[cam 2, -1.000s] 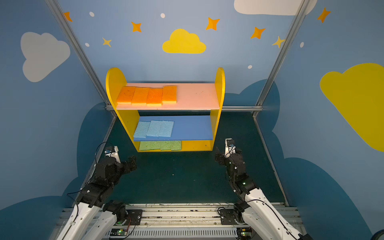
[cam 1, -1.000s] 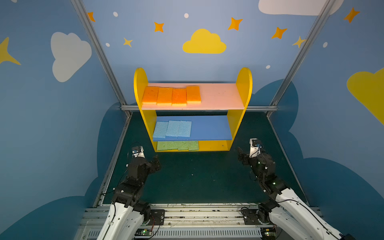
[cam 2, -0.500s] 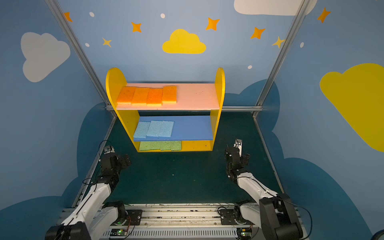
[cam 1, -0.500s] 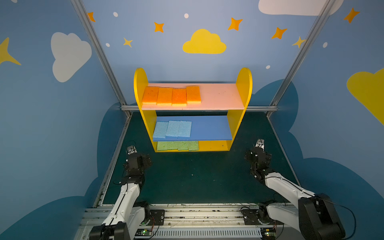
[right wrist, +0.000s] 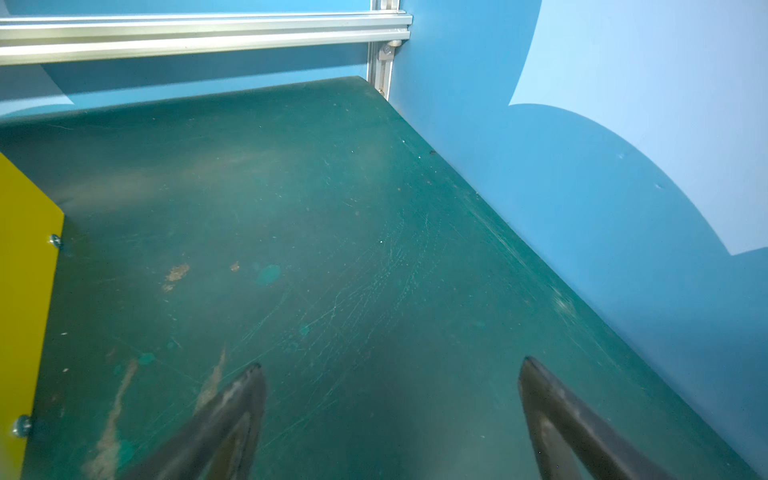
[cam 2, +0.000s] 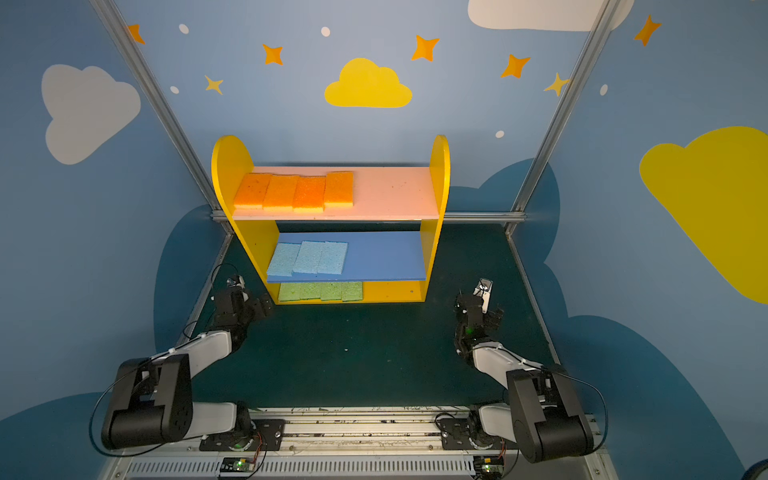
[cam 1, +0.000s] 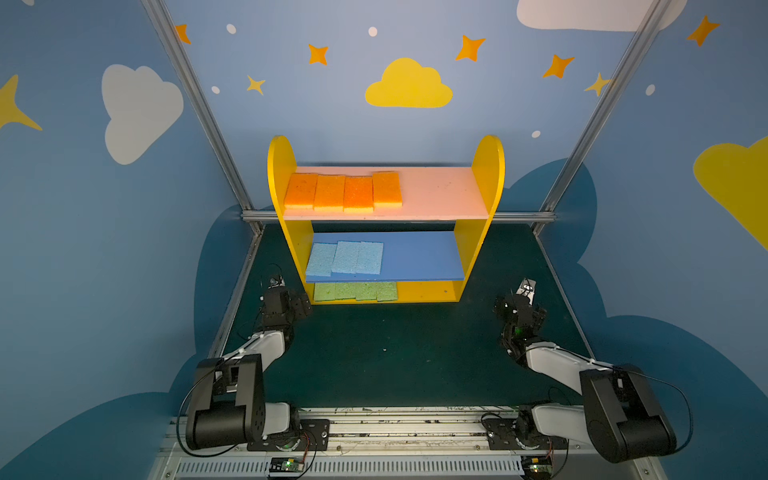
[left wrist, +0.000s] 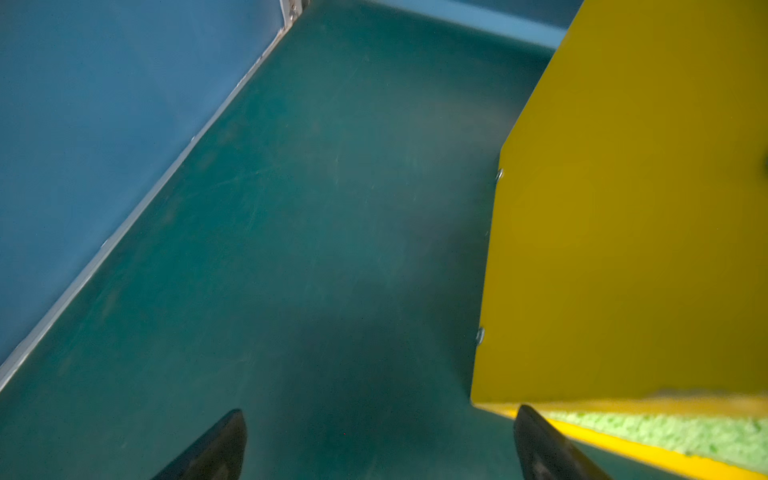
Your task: Place and organize the cleaning sponges onto the shelf
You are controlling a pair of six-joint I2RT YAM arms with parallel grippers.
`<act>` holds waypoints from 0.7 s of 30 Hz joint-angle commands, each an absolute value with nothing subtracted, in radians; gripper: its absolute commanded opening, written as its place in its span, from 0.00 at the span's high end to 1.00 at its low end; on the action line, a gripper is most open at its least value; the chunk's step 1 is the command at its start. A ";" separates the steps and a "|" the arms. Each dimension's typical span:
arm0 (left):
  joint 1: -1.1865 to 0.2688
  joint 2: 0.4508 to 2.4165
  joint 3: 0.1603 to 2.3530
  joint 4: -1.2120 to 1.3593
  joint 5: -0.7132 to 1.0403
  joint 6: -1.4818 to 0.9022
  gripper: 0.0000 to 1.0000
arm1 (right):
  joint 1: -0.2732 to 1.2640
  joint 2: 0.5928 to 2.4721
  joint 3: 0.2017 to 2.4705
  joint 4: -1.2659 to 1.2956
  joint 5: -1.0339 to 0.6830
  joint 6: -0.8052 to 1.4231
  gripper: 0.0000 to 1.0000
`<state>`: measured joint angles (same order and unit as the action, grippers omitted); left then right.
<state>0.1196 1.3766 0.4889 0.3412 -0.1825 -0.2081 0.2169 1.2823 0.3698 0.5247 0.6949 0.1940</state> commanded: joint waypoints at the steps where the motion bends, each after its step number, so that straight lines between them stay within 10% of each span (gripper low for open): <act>1: 0.123 1.423 0.528 0.414 -0.118 -0.241 0.00 | 0.216 1.289 0.389 0.544 0.682 0.200 0.06; 21: 0.043 1.222 0.319 0.589 -0.155 -0.184 0.00 | 0.357 1.316 0.210 0.977 0.698 -0.018 0.07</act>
<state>0.0490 1.2381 0.3161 0.5346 -0.1284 -0.2379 0.3470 1.3033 0.1978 0.8654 0.6643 0.0319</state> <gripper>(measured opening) 0.997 0.933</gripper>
